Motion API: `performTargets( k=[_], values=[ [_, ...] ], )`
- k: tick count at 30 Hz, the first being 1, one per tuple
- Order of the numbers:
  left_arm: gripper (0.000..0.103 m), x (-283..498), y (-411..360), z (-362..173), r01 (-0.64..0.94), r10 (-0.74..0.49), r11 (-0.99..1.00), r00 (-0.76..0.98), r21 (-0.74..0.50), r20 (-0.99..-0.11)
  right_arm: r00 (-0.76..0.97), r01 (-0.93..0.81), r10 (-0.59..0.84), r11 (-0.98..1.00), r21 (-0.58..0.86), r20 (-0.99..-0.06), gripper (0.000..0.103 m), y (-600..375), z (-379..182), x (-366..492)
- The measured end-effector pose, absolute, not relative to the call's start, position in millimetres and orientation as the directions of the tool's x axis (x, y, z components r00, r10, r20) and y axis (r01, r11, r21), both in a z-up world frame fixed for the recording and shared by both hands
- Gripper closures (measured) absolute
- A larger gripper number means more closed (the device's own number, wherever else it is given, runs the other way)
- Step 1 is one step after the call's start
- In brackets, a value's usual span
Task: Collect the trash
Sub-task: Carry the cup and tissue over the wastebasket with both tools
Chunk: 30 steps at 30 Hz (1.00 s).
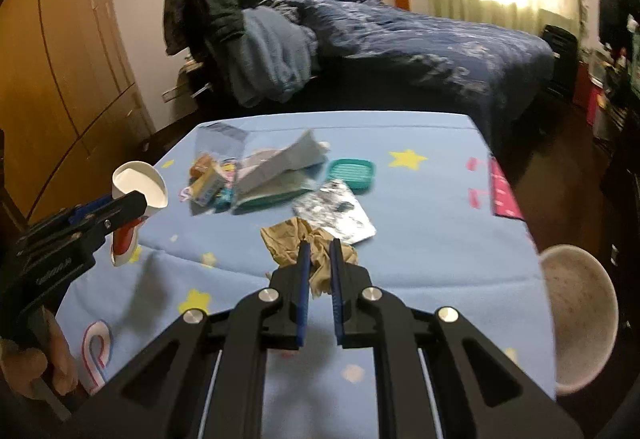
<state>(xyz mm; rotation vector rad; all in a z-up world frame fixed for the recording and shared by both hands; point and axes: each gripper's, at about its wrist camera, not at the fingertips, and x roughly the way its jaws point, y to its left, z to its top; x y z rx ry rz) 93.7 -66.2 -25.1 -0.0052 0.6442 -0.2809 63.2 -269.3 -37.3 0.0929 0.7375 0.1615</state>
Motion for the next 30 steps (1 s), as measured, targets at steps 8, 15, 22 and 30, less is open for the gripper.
performTargets(
  k=[8,15,22,30],
  values=[
    [0.07,92.2,-130.5,-16.6,0.388,-0.362,0.918,0.724,-0.086,-0.587,0.756,0.02,0.089,0.987,0.159,-0.648,0.092,-333.0,-39.9,26.5],
    [0.07,86.5,-206.7,-11.0,0.551,-0.491,0.83,0.643,-0.092,-0.588,0.781,0.162,-0.028,0.974,0.159,-0.624,0.091,-394.8,-37.3,-7.6],
    [0.07,75.7,-293.6,-8.3,0.697,-0.598,0.713,0.548,-0.076,-0.584,0.774,0.306,-0.159,0.942,0.141,-0.613,0.091,-458.9,-39.2,-29.7],
    [0.07,82.1,-373.5,-16.3,0.784,-0.66,0.615,0.456,-0.082,-0.597,0.74,0.399,-0.227,0.906,0.142,-0.634,0.091,-513.8,-60.9,-27.3]
  ],
)
